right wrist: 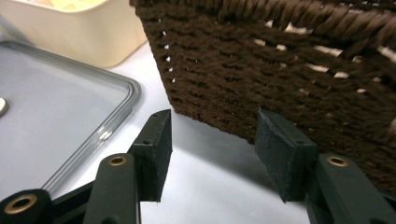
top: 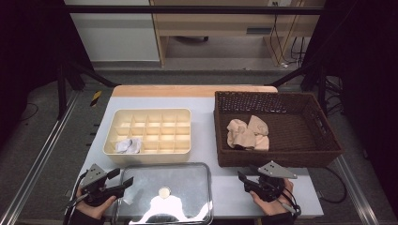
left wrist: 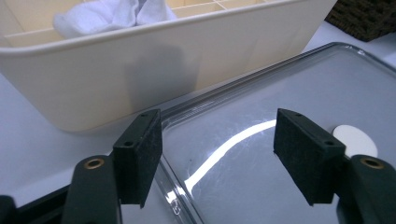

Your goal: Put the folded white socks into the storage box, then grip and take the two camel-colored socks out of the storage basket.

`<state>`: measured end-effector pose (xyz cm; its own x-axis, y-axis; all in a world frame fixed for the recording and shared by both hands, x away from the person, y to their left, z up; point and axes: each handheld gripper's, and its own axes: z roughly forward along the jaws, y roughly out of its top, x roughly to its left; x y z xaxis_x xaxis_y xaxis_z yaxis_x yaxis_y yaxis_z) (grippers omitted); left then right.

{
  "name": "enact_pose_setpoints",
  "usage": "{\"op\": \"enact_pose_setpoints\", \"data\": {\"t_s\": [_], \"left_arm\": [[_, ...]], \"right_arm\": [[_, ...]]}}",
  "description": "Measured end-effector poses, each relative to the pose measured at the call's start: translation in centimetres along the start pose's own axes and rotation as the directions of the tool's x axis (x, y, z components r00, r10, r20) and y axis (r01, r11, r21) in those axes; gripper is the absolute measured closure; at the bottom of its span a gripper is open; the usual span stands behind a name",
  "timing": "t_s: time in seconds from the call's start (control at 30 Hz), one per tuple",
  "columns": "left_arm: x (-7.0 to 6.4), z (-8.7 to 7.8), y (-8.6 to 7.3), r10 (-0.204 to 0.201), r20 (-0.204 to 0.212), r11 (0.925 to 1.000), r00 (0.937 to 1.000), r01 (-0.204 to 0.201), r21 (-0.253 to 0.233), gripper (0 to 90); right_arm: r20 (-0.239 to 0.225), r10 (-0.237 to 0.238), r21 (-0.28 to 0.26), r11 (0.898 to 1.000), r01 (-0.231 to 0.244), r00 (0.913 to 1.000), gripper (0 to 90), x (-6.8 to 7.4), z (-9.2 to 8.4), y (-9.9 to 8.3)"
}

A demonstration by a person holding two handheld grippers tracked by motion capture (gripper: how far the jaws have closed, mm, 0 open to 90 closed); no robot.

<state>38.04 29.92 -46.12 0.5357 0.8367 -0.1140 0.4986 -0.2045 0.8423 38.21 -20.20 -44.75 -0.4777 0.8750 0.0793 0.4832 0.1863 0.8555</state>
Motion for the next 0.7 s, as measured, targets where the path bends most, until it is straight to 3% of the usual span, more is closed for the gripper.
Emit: {"op": "enact_pose_setpoints", "data": {"t_s": [0.33,0.7], "left_arm": [[0.0,0.4,-0.3,-0.001,-0.031,0.9999,0.9995,0.001,0.010,24.6],[0.0,0.7,-0.7,0.000,-0.050,0.9995,0.9987,0.002,0.031,23.6]], "right_arm": [[0.002,0.001,-0.052,0.999,-0.001,1.0000,45.5,-0.1,-1.4,1.4],[0.016,0.008,-0.114,0.993,-0.006,0.9998,45.7,-1.0,-2.3,4.2]]}}
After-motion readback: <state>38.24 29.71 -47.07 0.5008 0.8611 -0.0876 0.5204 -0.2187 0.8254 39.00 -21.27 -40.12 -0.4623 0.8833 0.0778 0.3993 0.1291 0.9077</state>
